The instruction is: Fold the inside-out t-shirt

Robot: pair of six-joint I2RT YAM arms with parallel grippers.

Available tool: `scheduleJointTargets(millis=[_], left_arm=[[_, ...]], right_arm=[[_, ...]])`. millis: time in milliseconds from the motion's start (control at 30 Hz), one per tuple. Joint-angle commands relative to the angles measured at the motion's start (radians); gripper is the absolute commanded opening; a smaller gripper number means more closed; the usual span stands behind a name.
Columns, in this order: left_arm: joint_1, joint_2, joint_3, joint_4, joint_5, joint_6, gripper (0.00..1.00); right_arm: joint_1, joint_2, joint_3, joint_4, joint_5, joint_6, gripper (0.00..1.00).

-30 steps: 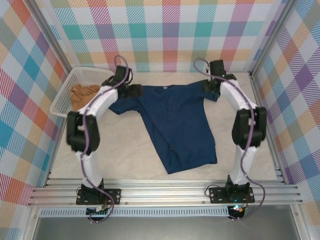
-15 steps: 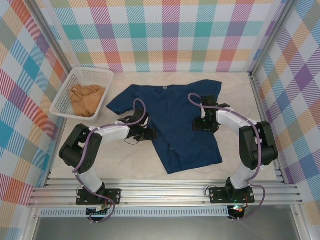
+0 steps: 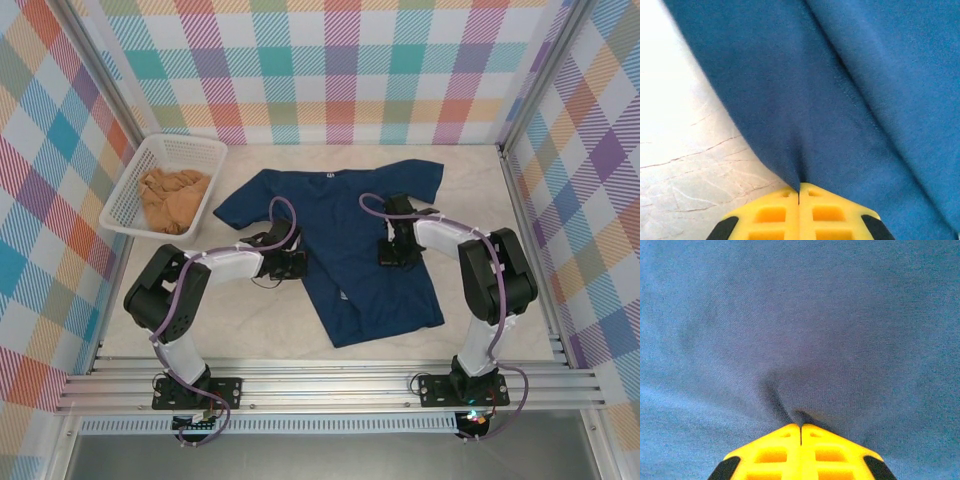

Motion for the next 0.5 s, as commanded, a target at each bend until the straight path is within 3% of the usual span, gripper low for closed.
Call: scheduleJointTargets(millis=[0, 467], left_arm=[[0.057, -0.054, -0.017, 0.012, -0.044, 0.034, 0.0], [0.127, -0.182, -0.065, -0.138, -0.098, 0.057, 0.0]], right_arm=[[-0.047, -0.007, 0.018, -0.032, 0.038, -0.027, 0.0], [-0.103, -0.071, 0.051, -0.07, -0.016, -0.061, 0.02]])
